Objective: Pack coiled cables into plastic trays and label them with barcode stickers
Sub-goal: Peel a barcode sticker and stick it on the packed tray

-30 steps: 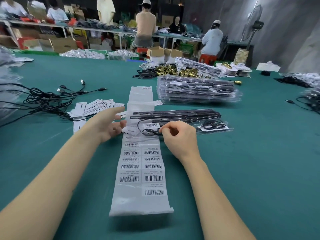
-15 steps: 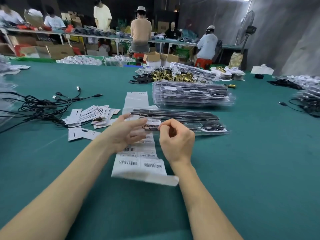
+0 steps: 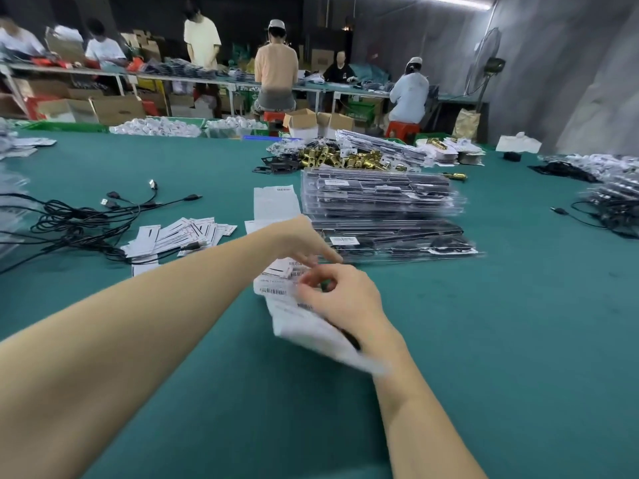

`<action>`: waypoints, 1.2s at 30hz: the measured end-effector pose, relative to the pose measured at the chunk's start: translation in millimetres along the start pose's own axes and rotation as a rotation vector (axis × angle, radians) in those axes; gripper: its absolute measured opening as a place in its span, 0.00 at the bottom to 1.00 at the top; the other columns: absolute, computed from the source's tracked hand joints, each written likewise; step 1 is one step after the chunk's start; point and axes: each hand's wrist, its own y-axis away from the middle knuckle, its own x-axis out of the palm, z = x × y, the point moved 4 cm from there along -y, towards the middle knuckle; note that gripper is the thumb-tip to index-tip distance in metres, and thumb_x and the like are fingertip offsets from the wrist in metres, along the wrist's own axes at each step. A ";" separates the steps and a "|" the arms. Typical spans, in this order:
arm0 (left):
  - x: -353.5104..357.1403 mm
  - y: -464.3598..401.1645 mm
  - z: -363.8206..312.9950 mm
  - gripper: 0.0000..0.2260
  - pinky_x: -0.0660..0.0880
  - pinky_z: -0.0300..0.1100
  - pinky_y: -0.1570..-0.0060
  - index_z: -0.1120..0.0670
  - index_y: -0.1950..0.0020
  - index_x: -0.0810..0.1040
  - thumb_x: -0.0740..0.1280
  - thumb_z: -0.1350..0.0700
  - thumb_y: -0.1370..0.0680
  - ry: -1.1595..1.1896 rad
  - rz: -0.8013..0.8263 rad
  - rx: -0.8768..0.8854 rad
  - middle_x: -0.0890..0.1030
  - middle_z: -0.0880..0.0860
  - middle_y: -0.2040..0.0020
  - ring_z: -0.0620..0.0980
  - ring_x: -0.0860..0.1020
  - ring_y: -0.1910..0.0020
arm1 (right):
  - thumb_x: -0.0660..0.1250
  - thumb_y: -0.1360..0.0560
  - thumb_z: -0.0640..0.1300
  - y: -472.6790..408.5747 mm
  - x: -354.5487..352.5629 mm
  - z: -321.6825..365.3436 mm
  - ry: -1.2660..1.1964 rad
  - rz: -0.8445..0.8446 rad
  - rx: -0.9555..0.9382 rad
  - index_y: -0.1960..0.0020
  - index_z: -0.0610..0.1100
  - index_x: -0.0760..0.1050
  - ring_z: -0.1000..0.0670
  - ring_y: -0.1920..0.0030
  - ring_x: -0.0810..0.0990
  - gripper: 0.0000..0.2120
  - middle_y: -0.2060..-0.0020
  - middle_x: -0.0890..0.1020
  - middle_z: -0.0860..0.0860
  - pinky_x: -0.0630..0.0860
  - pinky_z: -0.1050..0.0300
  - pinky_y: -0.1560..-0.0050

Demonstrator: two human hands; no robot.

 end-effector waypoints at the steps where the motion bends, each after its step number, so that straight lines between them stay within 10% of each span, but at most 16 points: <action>1: 0.6 -2.3 -2.9 0.41 0.78 0.39 0.64 0.57 0.29 0.65 0.81 0.43 0.34 -0.089 -0.053 0.045 0.78 0.52 0.44 0.46 0.82 0.59 | 0.69 0.33 0.63 -0.7 3.8 1.9 0.034 0.016 -0.049 0.53 0.63 0.82 0.59 0.54 0.76 0.11 0.59 0.80 0.63 0.72 0.62 0.58; 5: 3.1 -13.3 -10.9 0.49 0.76 0.47 0.43 0.57 0.22 0.57 0.77 0.38 0.33 -0.374 -0.208 0.199 0.73 0.56 0.29 0.56 0.75 0.36 | 0.70 0.30 0.61 -2.1 8.6 7.2 0.088 0.051 -0.160 0.46 0.61 0.83 0.52 0.44 0.72 0.13 0.49 0.78 0.59 0.74 0.53 0.41; 16: 8.5 -11.3 -10.4 0.22 0.76 0.46 0.44 0.53 0.38 0.78 0.67 0.38 0.23 -0.250 -0.336 0.341 0.82 0.52 0.43 0.51 0.79 0.43 | 0.71 0.31 0.61 2.3 12.9 11.1 0.062 0.028 -0.212 0.46 0.59 0.81 0.53 0.44 0.71 0.15 0.49 0.79 0.61 0.72 0.56 0.40; 22: -19.5 43.9 46.9 0.05 0.70 0.34 0.55 0.47 0.50 0.80 0.68 0.48 0.22 0.007 -0.416 0.406 0.81 0.39 0.55 0.34 0.76 0.56 | 0.62 0.23 0.45 -10.9 14.2 20.8 0.331 0.169 -0.183 0.50 0.50 0.77 0.43 0.43 0.74 0.05 0.52 0.77 0.50 0.68 0.54 0.52; 29: -19.7 82.0 87.8 0.16 0.70 0.30 0.48 0.45 0.42 0.80 0.74 0.43 0.27 -0.173 -0.131 0.294 0.79 0.40 0.44 0.41 0.76 0.42 | 0.68 0.24 0.51 -1.2 10.4 19.5 0.027 -0.050 -0.127 0.47 0.53 0.83 0.49 0.44 0.74 0.09 0.50 0.82 0.56 0.73 0.55 0.48; 36: -48.1 99.8 95.4 0.19 0.68 0.47 0.34 0.37 0.40 0.76 0.75 0.51 0.28 -0.497 0.094 0.085 0.70 0.40 0.38 0.46 0.71 0.37 | 0.71 0.33 0.65 5.2 21.1 34.2 0.088 0.104 -0.357 0.50 0.59 0.83 0.54 0.43 0.71 0.15 0.50 0.81 0.62 0.71 0.50 0.37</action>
